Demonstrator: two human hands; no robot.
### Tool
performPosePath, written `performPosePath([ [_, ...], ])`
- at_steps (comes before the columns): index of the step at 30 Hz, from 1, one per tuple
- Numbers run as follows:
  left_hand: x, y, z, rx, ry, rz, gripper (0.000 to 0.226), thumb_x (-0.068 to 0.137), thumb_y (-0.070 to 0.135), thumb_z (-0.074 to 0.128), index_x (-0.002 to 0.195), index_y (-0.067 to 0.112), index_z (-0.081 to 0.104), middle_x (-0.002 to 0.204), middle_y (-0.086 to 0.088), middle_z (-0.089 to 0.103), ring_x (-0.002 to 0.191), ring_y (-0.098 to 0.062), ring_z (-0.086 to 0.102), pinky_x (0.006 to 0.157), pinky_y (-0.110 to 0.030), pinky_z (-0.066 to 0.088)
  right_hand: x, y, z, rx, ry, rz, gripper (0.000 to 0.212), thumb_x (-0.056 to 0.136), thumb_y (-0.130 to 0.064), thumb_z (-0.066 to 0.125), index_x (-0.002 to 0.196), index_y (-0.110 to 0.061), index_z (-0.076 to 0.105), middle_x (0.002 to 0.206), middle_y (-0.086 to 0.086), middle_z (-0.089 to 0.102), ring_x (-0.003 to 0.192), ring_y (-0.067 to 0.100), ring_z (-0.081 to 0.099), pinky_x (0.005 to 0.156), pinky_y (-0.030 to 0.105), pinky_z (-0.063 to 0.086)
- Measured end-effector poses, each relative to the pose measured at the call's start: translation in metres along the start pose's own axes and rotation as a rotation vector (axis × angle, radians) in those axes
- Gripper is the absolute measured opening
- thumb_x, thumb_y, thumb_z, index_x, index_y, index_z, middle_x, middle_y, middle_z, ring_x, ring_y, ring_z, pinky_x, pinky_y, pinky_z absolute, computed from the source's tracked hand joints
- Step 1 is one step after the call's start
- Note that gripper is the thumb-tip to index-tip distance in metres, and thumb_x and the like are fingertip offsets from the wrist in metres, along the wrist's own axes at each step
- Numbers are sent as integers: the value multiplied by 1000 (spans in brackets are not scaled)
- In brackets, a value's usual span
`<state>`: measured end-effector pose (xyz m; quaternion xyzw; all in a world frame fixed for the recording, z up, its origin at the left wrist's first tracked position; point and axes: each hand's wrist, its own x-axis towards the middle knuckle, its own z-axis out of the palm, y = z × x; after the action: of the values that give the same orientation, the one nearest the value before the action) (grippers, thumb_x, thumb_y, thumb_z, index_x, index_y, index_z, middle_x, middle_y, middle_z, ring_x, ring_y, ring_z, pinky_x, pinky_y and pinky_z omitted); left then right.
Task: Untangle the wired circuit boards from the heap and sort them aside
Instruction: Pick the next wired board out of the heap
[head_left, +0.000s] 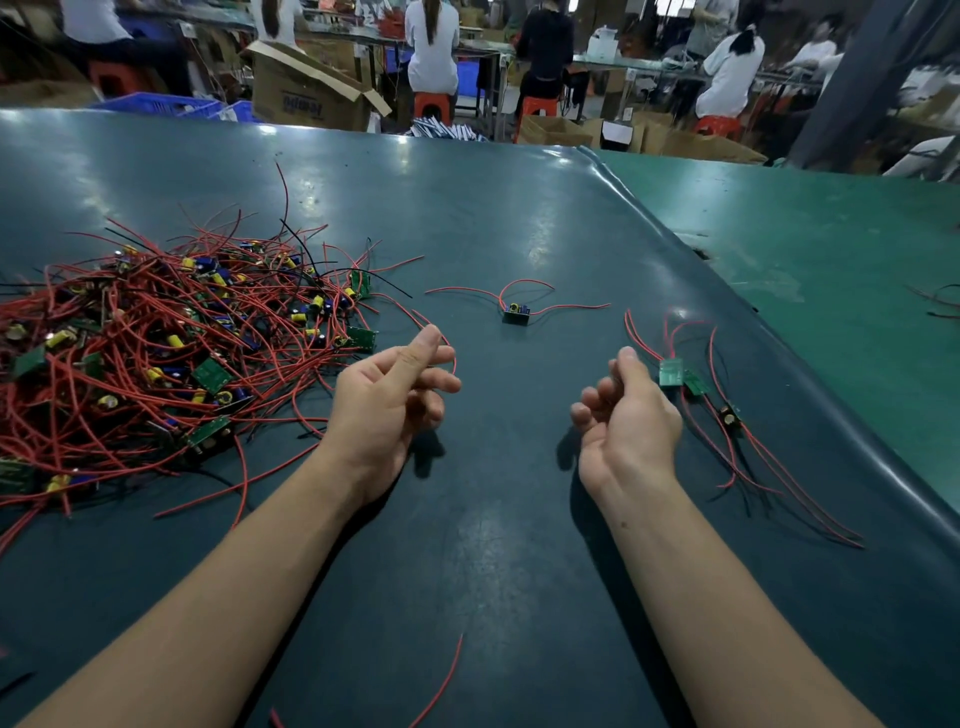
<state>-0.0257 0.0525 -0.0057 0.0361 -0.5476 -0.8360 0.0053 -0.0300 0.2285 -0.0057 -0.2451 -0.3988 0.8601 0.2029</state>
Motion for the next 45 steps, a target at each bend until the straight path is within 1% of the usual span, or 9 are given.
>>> performPosePath([
  [5,0,2,-17,904,176,609,12,88,19,71,79,12,70,65,0,67,57,-12,58,59,-21,47,-3,3,3,-130,-98,-70,24,97,-19,56,74,-14,52,47,-7,43,39,9,37,37,17,29],
  [8,5,15,-33,1270,352,723,10,87,20,68,93,13,73,90,-7,70,87,-29,59,82,-40,46,-5,5,4,-203,-133,-98,25,97,-20,57,73,-15,52,47,-7,42,40,9,35,37,17,27],
  [11,12,27,-55,1541,664,584,22,85,21,62,105,15,70,108,-14,65,104,-39,51,87,-46,37,-6,6,5,-240,-140,-118,25,96,-20,58,72,-15,52,48,-6,44,41,9,36,38,18,27],
  [15,16,30,-65,1791,650,144,31,90,35,56,113,18,68,117,-14,60,114,-38,48,96,-48,35,-6,6,5,-245,-151,-113,25,96,-19,58,72,-15,52,49,-5,44,42,9,37,37,18,27],
  [26,19,27,-65,1516,635,557,27,87,23,65,113,18,71,111,-12,63,104,-38,51,87,-47,39,-5,7,4,-274,-200,-105,26,95,-20,60,70,-16,53,47,-7,46,40,8,38,37,18,28],
  [30,28,13,-55,1704,373,429,41,91,35,59,128,17,60,124,-9,62,116,-34,48,91,-44,37,-6,8,4,-292,-226,-109,26,95,-20,60,69,-16,54,48,-7,46,40,8,37,37,19,28],
  [35,34,12,-58,1641,448,417,35,90,40,64,117,19,66,113,-9,68,111,-35,50,90,-46,36,-5,7,4,-297,-238,-113,25,95,-19,59,71,-15,54,47,-7,47,39,8,38,37,17,28],
  [41,20,20,-46,1312,541,1020,35,84,27,69,116,14,67,99,-5,68,97,-32,53,83,-42,37,-8,5,4,-368,-293,-103,24,95,-22,60,72,-15,58,49,-7,50,41,8,40,37,18,30],
  [45,9,16,-28,1194,226,1271,40,84,17,73,121,7,63,98,0,70,88,-28,58,81,-43,43,-24,11,8,-459,-726,12,14,91,-30,65,97,-18,68,70,-3,64,51,10,52,38,21,40],
])
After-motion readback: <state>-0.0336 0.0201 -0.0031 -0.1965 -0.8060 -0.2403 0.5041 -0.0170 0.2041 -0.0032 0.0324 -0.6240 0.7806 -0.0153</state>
